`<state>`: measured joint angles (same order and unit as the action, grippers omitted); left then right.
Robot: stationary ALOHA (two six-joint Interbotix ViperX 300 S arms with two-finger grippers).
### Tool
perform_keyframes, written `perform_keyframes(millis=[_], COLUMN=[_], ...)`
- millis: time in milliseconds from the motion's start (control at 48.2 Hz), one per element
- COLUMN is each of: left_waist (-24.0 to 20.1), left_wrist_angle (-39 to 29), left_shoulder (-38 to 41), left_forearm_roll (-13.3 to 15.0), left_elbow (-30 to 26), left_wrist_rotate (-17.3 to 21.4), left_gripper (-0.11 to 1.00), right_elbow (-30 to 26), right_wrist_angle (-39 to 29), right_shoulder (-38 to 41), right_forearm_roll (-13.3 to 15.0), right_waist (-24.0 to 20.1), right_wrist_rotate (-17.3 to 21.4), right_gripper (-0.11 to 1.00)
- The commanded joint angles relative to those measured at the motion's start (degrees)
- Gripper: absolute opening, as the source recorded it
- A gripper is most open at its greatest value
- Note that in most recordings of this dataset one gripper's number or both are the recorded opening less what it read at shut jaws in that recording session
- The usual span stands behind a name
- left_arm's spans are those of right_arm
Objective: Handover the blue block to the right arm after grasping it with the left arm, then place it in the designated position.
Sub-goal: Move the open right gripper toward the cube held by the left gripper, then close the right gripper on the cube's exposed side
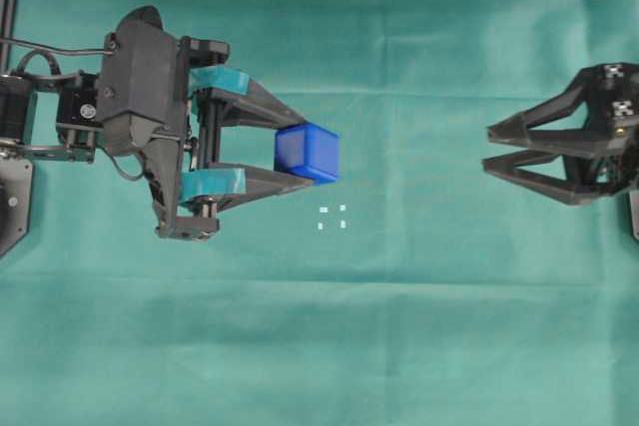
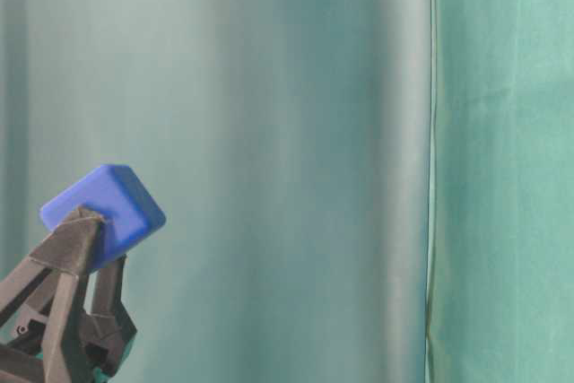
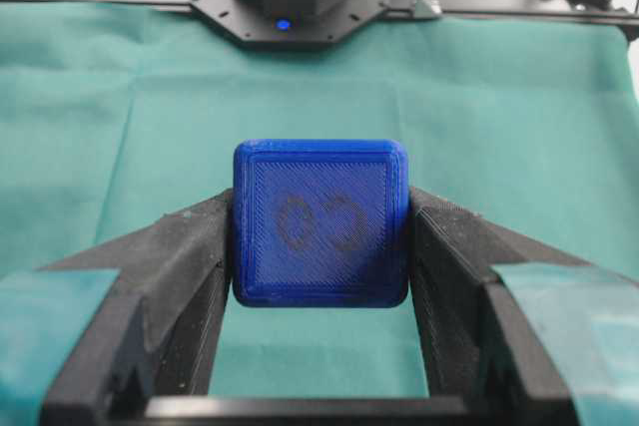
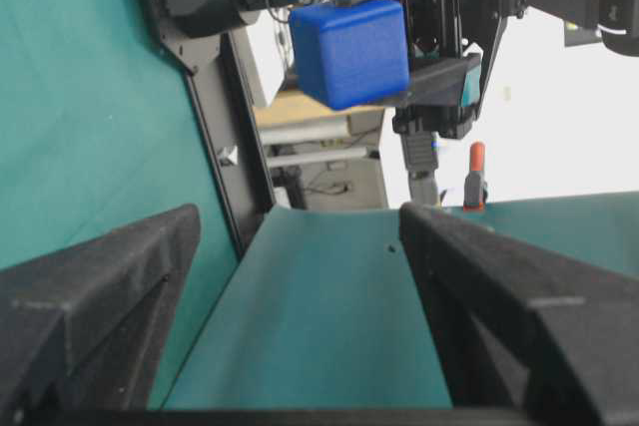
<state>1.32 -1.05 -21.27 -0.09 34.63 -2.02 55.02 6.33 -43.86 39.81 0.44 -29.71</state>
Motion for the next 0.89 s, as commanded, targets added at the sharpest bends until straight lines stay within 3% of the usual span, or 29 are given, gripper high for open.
perform_keyframes(millis=[0,706,872], left_waist=[-0.18,-0.18,-0.18], left_wrist_angle=[0.53,0.18,0.18], left_shoulder=[-1.05,-1.05,-1.05], left_forearm_roll=[0.0,0.09,0.09], left_elbow=[-0.79,-0.7,-0.7], left_wrist_rotate=[-0.09,-0.09,-0.09], left_gripper=[0.47,0.47,0.47], right_elbow=[-2.9,-21.01,-24.43], right_wrist_angle=[1.23,3.87,3.69], right_shoulder=[1.49,24.35,28.13], right_forearm_roll=[-0.18,0.0,0.0], right_waist=[0.0,0.35,0.35], right_wrist_rotate=[0.26,-0.26,-1.85], right_gripper=[0.89,0.89,0.89])
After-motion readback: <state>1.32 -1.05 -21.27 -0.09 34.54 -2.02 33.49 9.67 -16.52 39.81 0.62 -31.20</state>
